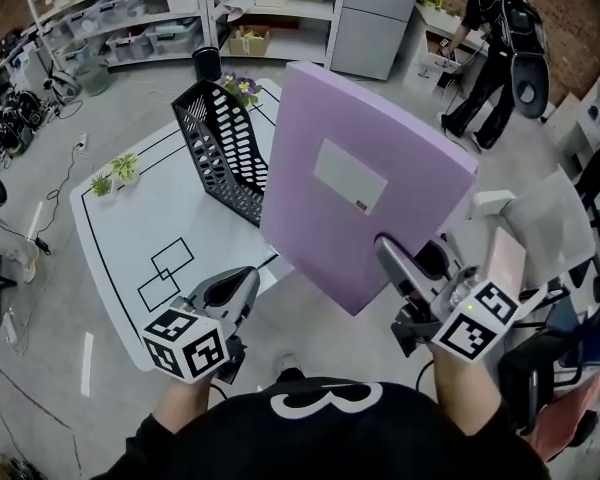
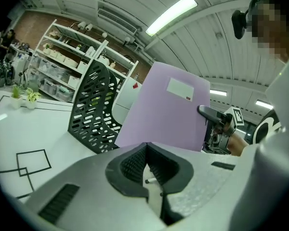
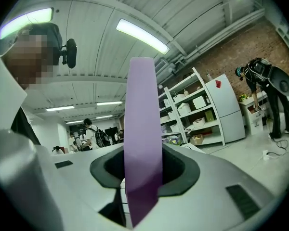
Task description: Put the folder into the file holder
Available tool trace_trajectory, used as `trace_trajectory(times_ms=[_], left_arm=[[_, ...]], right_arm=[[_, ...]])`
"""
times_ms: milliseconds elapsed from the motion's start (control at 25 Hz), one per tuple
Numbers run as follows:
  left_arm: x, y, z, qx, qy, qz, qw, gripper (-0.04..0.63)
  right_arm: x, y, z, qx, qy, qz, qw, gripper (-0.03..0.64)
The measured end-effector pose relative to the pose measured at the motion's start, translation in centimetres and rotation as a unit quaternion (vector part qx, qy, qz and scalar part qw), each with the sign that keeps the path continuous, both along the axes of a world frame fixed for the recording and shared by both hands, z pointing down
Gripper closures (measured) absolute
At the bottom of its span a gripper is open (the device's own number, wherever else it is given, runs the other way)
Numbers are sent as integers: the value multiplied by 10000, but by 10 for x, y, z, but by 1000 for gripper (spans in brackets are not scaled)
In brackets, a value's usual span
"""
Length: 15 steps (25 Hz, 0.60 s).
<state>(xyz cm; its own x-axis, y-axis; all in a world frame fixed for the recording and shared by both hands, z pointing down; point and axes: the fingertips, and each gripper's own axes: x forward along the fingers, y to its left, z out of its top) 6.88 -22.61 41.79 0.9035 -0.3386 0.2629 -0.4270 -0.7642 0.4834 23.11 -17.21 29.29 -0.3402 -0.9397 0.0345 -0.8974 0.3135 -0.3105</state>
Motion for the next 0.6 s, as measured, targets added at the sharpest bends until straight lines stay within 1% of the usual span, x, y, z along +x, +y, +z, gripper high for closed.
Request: trace_trajectory(times_ms=[120,320,600], left_arm=[[-3,-18,2,6,-20,-148,9999,591],[-8,-42,-4,151,-74,-360,9992,591],[-22,-40,-26,434,-68,-524,9977,589]], right_arm=[[-4,-19,-13,140,93,-200,9997,457],[-6,-43,-30,433,244,-327,9982,457],[-12,-68,-41,625,374,-416,9965,457]])
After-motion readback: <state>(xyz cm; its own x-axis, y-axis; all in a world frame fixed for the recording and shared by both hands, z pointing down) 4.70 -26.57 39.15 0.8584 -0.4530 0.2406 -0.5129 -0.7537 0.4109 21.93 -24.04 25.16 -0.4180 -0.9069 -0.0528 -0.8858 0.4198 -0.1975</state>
